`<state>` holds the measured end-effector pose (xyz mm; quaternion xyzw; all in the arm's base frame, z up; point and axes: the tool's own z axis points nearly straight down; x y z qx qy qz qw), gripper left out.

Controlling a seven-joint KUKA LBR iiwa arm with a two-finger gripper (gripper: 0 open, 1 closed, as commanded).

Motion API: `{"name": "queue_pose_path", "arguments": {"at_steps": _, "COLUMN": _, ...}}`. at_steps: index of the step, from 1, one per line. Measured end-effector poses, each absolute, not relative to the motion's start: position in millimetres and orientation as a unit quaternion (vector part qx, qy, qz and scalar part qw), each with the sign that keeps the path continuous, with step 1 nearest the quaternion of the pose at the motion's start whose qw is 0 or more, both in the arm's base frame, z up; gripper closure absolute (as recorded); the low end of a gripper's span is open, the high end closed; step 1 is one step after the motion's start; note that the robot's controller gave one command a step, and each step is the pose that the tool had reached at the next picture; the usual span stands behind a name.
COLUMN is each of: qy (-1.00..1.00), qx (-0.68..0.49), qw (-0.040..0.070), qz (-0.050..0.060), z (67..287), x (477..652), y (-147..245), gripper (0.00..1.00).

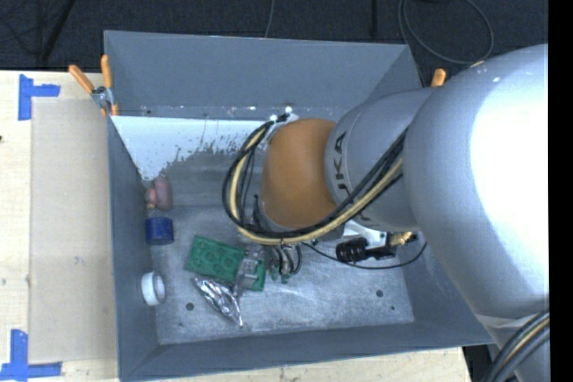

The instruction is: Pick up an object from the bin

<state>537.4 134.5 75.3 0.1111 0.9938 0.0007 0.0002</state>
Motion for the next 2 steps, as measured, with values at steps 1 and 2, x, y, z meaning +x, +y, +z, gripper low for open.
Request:
{"name": "queue_pose_path", "arguments": {"at_steps": 1, "qy": 0.994, "qx": 0.11, "qw": 0.002, "qz": 0.0, "z": 121.7, "x": 538.4, "y": 134.2, "gripper": 1.0}}
{"name": "queue_pose_path", "arguments": {"at_steps": 2, "qy": 0.994, "qx": 0.11, "qw": 0.002, "qz": 0.001, "z": 179.2, "x": 540.0, "y": 133.6, "gripper": 1.0}}
